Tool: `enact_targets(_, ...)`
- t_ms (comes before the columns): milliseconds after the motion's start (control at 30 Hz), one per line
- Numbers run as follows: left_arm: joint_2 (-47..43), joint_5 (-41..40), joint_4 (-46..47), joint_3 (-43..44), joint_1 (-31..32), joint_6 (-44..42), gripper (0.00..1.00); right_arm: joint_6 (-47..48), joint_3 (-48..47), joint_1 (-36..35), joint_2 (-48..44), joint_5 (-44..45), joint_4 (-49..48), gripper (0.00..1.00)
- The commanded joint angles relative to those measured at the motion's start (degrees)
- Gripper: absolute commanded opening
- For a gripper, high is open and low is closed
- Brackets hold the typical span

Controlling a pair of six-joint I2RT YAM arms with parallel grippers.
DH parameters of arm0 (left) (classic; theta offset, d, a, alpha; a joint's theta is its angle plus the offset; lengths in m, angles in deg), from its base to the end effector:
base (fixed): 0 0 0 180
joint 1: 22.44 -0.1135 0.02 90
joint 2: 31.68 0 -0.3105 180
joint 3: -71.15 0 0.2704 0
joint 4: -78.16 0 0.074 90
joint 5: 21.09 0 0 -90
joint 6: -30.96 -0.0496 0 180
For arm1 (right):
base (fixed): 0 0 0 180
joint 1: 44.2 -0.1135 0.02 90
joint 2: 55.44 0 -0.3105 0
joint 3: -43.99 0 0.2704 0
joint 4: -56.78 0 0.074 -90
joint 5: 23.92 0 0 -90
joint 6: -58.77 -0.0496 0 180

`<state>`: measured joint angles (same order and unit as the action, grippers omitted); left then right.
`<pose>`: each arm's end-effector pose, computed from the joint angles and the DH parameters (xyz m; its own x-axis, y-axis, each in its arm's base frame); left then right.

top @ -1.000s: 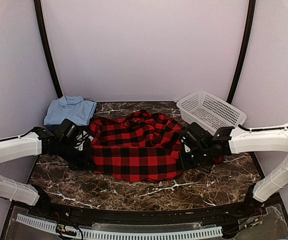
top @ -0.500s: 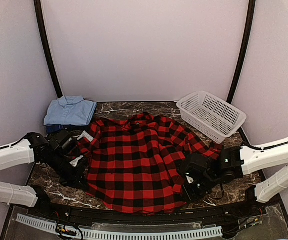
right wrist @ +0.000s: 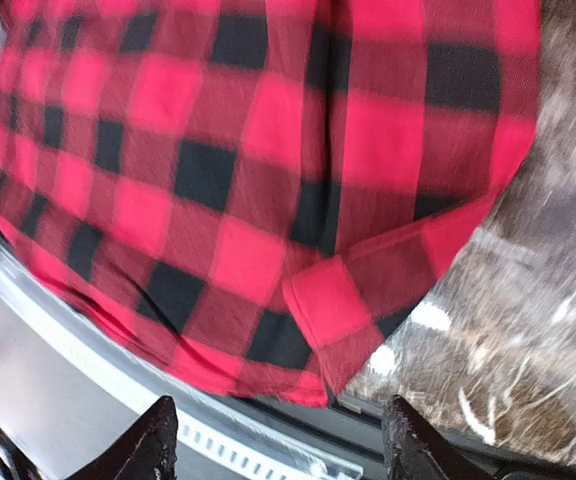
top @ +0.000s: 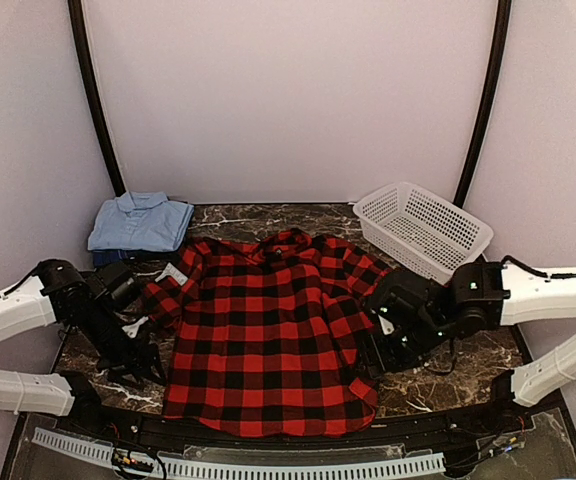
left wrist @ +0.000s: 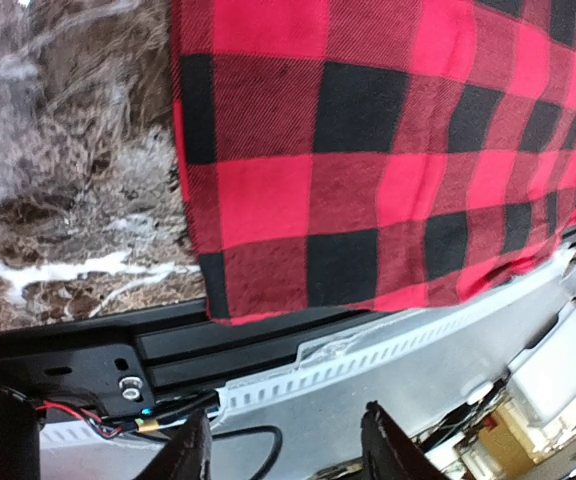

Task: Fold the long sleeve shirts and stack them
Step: Flatten out the crumpled shirt at the center of the board.

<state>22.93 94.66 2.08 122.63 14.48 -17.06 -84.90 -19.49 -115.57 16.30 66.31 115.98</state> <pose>0.0929 -0.0968 0.2353 -0.9892 -0.0103 0.1463 -0.0748 0.8937 -0.4425 0.0761 0.2252 0.2554 -0.9378 -0.2600 -0.2301 -0.3234 0.8952 0.3066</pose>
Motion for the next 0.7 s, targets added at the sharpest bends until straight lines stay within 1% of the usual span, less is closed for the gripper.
enact_targets(0,0.7,-5.7,-5.0,8.3,0.2,-0.3,0.57,6.5,-6.4,7.8,-2.9,4.8,2.1,0.67)
enact_targets(67,3.6,-8.6,-4.6,13.1,0.1,-1.5,0.59,9.8,-7.6,13.7,-1.9,3.9,-2.0,0.66)
enact_targets(100,4.5,-10.2,-4.0,16.0,0.2,-1.9,0.60,11.4,-8.3,15.7,-0.9,3.2,-4.0,0.65)
enact_targets(167,7.6,-11.0,-0.8,19.2,0.2,-2.9,0.60,13.7,-9.7,19.3,2.0,2.7,-8.6,0.62)
enact_targets(233,10.7,-10.8,6.5,20.4,0.2,-3.8,0.60,15.4,-11.1,22.7,6.6,0.6,-14.0,0.56)
enact_targets(267,12.7,-11.0,8.5,20.6,0.1,-4.0,0.60,15.8,-11.7,24.2,8.6,0.1,-16.5,0.52)
enact_targets(300,14.0,-10.9,12.8,20.5,0.1,-4.6,0.60,16.0,-12.5,25.6,10.7,-0.7,-19.4,0.47)
enact_targets(400,21.4,-11.1,20.2,20.7,-0.2,-5.2,0.58,16.3,-15.5,28.6,17.6,-3.0,-26.0,0.37)
enact_targets(433,22.9,-11.2,23.8,20.9,-0.2,-5.6,0.57,16.6,-16.9,29.0,19.9,-3.3,-27.2,0.34)
enact_targets(467,25.9,-11.9,25.5,21.2,-0.6,-5.7,0.56,16.7,-18.4,29.3,22.4,-3.1,-27.9,0.32)
enact_targets(567,31.3,-13.3,33.0,21.7,-1.7,-5.8,0.55,16.2,-20.3,30.2,28.2,-3.4,-31.1,0.28)
enact_targets(667,36.7,-13.2,37.8,21.7,-3.4,-5.6,0.52,15.2,-20.3,31.2,32.5,-4.4,-34.6,0.27)
